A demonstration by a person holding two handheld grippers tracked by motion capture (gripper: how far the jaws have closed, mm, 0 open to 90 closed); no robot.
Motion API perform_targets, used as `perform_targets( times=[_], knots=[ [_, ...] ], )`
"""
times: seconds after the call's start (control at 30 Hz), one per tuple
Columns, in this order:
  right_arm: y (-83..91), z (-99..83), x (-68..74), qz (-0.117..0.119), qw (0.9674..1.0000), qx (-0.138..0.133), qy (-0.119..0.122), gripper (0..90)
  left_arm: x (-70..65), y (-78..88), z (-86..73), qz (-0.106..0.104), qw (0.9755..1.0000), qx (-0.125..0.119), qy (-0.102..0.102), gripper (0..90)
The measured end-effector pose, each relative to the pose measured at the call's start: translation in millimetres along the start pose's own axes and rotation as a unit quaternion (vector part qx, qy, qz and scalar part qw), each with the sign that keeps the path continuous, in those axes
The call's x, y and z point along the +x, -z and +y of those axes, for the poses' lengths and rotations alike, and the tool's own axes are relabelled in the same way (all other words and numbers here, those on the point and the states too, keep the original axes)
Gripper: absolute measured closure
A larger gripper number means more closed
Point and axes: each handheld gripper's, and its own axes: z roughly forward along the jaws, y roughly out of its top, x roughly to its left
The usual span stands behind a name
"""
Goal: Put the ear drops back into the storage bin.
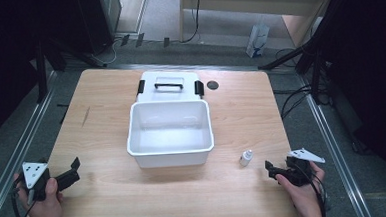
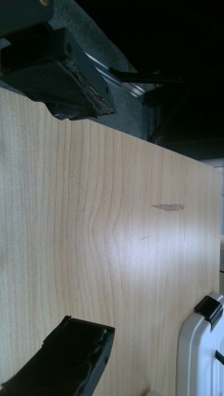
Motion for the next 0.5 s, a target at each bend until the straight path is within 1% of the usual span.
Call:
perform_targets(
  times=[0.03,0.07,0.1,0.13,0.17,0.2,0.23,0.27,0.3,0.33,0.37,0.4,0.43,0.47,0.5],
  knots=[
    [0.1,3.7,0.7,-0.001,0.9998,0.017,0.010,16.6,0.1,0.0,0.0,0.000,1.0000,0.001,-0.001,0.0],
    [0.5,9.2,1.4,0.000,0.9990,0.041,0.017,17.1,0.2,-0.2,0.1,-0.001,1.0000,0.001,-0.002,0.0],
    [0.4,16.4,1.9,0.008,0.9967,0.078,0.023,17.6,0.0,-0.4,0.1,0.000,1.0000,0.001,-0.001,0.0],
    [-0.9,22.2,1.8,0.012,0.9932,0.112,0.032,17.8,0.0,-0.5,0.1,0.000,1.0000,0.002,0.000,0.0],
    [-2.2,26.6,2.4,0.013,0.9898,0.137,0.037,18.0,0.0,-0.6,0.2,0.000,1.0000,0.002,0.000,0.0],
    [-4.1,33.8,4.1,0.009,0.9827,0.178,0.049,18.2,0.1,-0.6,0.2,0.000,1.0000,0.003,-0.001,0.0],
    [-5.2,40.0,6.2,0.001,0.9764,0.206,0.067,18.2,0.1,-0.7,0.2,-0.001,1.0000,0.002,0.000,0.0],
    [-5.4,44.9,7.9,-0.006,0.9712,0.224,0.081,18.4,0.2,-0.6,0.2,-0.001,1.0000,0.003,0.000,0.0],
    [-5.5,52.0,10.5,-0.009,0.9635,0.249,0.097,17.7,0.2,-0.8,0.3,-0.002,1.0000,0.003,0.001,0.0],
    [-5.3,60.8,14.3,0.000,0.9529,0.283,0.108,16.2,0.3,-0.8,0.3,-0.002,1.0000,0.003,0.001,0.0],
    [-4.9,65.6,17.0,0.005,0.9460,0.302,0.118,15.4,0.3,-0.8,0.4,-0.002,1.0000,0.005,0.001,0.0],
    [-4.7,72.7,22.4,0.007,0.9348,0.327,0.138,15.4,0.3,-0.8,0.3,-0.002,1.0000,0.004,0.001,0.0],
    [-5.0,77.7,26.6,0.007,0.9265,0.345,0.151,15.4,0.3,-0.8,0.3,-0.002,1.0000,0.004,0.001,0.0],
    [-5.3,82.6,30.5,0.004,0.9198,0.357,0.163,16.2,0.2,-0.8,0.3,-0.002,1.0000,0.003,0.001,0.0],
    [-5.7,87.0,34.2,0.003,0.9151,0.364,0.174,17.2,0.3,-0.8,0.2,-0.002,1.0000,0.002,0.001,0.0]
  ],
)
